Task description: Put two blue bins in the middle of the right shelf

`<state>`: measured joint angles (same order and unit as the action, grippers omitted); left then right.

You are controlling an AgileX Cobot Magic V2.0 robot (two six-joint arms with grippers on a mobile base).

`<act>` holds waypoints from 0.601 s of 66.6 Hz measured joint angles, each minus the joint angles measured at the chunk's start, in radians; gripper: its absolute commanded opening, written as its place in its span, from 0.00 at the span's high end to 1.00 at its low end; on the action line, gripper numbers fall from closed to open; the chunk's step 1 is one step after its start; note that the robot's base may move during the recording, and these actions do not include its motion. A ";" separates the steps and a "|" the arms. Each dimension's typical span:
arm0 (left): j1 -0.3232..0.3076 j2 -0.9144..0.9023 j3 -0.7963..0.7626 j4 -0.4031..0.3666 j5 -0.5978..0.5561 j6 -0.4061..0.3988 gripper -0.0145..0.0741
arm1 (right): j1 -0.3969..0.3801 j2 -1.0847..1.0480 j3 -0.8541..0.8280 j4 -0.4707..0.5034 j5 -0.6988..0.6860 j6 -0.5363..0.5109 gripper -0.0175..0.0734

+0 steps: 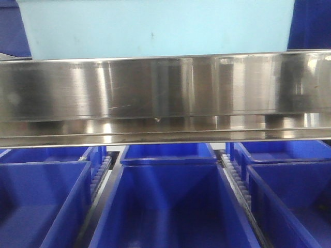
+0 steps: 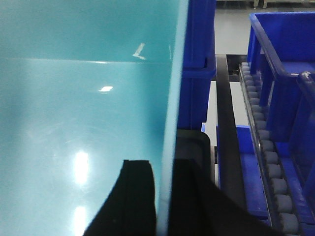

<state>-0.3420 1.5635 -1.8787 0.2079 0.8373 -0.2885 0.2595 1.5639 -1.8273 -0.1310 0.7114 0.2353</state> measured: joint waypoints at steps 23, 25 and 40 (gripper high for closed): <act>0.000 0.000 0.000 0.000 0.000 0.000 0.96 | 0.000 0.000 0.000 0.000 0.000 0.000 0.99; 0.000 0.000 0.000 0.000 0.000 0.000 0.96 | 0.000 0.000 0.000 0.000 0.000 0.000 0.99; 0.000 0.000 0.000 0.000 0.000 0.000 0.96 | 0.000 0.000 0.000 0.000 0.000 0.000 0.99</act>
<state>-0.3420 1.5635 -1.8787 0.2079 0.8373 -0.2885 0.2595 1.5639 -1.8273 -0.1310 0.7114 0.2353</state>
